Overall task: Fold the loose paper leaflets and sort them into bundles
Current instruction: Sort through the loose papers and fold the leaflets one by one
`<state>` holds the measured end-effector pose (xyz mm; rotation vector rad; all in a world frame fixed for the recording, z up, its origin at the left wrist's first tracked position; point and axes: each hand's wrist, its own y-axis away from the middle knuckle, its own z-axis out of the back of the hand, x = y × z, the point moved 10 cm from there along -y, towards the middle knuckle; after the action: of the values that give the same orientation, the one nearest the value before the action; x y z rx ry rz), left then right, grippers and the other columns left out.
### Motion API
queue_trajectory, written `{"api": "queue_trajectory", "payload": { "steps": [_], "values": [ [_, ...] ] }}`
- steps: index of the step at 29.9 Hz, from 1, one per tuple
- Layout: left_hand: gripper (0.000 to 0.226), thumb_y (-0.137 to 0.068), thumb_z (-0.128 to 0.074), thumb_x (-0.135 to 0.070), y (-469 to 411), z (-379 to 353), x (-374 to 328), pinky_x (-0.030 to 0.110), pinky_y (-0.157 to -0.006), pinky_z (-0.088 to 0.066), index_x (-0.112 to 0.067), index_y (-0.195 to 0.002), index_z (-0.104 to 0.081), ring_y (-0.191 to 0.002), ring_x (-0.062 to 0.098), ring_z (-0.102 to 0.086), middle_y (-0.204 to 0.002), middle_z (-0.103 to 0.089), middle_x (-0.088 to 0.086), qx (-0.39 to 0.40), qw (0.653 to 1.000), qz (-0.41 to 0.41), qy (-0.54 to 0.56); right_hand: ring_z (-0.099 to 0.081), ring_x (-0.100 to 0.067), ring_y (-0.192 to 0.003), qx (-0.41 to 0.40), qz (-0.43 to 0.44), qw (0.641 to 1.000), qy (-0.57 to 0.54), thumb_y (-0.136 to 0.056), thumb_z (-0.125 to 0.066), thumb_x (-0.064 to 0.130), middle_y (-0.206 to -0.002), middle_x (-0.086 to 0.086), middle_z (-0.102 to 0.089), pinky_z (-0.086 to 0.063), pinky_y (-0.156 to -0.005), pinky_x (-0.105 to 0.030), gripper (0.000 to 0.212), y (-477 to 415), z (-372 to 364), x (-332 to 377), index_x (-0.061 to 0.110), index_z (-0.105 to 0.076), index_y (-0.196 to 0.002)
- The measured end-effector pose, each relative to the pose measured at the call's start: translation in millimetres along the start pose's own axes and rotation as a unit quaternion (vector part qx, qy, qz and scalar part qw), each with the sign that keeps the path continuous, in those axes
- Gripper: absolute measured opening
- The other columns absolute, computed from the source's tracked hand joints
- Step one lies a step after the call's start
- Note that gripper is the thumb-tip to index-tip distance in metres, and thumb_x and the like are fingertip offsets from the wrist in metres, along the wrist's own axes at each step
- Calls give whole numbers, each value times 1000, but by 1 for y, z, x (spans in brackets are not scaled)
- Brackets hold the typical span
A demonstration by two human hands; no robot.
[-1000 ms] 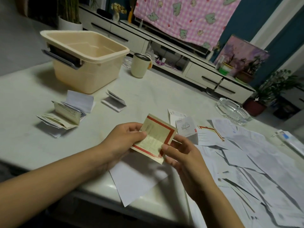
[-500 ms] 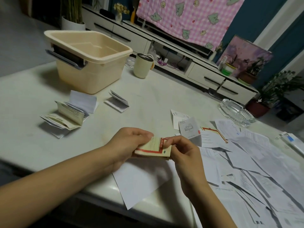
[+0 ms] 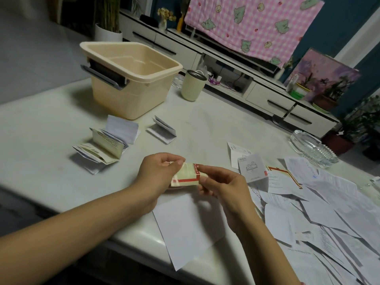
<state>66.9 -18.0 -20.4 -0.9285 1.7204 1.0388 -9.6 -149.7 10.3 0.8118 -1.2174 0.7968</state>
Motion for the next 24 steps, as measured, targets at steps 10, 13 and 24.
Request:
{"api": "queue_trajectory", "payload": {
  "steps": [10,13,24],
  "values": [
    [30,-90,-37,3,-15,14,-14,32,-68,-49,-20,-81,-55,-75,21,-63,-98,-65,8,-31,996,-36,-70,-56,-20,-65,-113,-46,992,-46,-86,-54,-8,-81,-14,-62,-51,-68,-26,17,-85,2,-3,3,-66,-86],
    [30,-89,-41,0,-17,9,-21,35,-82,-51,-24,-81,-57,-93,23,-63,-99,-65,4,-26,986,-84,-145,-50,-21,-59,-100,-24,992,72,-85,-49,-5,-79,-15,-58,-44,-55,-27,24,-113,-19,5,10,-66,-78],
    [107,-72,-58,-69,24,-52,31,44,-114,15,-16,-149,-8,-142,23,23,-157,11,4,230,719,-148,-640,-57,-10,-84,-83,1,981,175,-89,-54,6,-101,-3,-62,-48,-73,-23,22,-90,14,22,15,-66,-104]
  ]
}}
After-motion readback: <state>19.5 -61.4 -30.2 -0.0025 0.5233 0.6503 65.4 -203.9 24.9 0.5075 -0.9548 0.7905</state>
